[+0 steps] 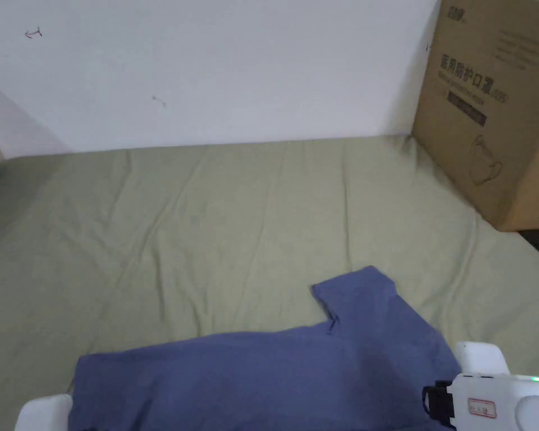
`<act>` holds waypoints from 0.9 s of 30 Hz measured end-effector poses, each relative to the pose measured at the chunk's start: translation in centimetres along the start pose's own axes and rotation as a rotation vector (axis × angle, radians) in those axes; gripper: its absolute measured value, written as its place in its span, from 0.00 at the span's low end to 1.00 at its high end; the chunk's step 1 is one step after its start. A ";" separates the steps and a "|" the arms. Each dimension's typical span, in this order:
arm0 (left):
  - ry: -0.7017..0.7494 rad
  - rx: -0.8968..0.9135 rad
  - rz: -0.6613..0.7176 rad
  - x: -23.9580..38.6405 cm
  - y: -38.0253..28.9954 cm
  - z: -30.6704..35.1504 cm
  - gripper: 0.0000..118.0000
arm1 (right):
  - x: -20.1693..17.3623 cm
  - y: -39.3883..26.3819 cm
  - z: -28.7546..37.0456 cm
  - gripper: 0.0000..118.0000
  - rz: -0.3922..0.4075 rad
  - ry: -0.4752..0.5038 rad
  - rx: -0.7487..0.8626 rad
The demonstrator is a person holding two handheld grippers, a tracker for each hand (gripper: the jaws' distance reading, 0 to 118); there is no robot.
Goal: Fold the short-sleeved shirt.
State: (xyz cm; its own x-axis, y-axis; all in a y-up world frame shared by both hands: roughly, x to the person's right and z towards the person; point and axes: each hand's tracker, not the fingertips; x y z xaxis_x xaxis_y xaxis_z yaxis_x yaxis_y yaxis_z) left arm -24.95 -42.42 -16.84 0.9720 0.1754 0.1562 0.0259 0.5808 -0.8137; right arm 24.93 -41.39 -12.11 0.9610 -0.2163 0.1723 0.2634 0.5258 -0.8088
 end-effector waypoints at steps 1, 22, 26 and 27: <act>-0.003 -0.003 0.012 -0.1 0.5 -0.2 0.00 | 0.2 1.4 -0.4 0.00 0.010 0.004 0.008; 0.001 -0.020 -0.011 -1.4 5.5 -5.0 0.85 | 3.8 14.1 -14.9 0.03 0.133 -0.099 -0.163; 0.088 0.023 0.047 -3.4 8.3 -6.5 0.88 | 4.1 14.0 -15.3 0.03 0.103 -0.097 -0.166; 0.114 0.033 0.058 -4.1 9.1 -7.2 0.88 | 4.3 14.1 -15.2 0.03 0.083 -0.093 -0.163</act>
State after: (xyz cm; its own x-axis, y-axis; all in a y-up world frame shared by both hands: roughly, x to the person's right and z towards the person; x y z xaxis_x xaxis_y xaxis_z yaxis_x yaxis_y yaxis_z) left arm -26.98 -43.56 -28.92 0.9919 0.1192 0.0429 -0.0373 0.5983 -0.8004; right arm 31.47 -47.41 -31.33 0.9845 -0.0969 0.1462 0.1730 0.3969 -0.9014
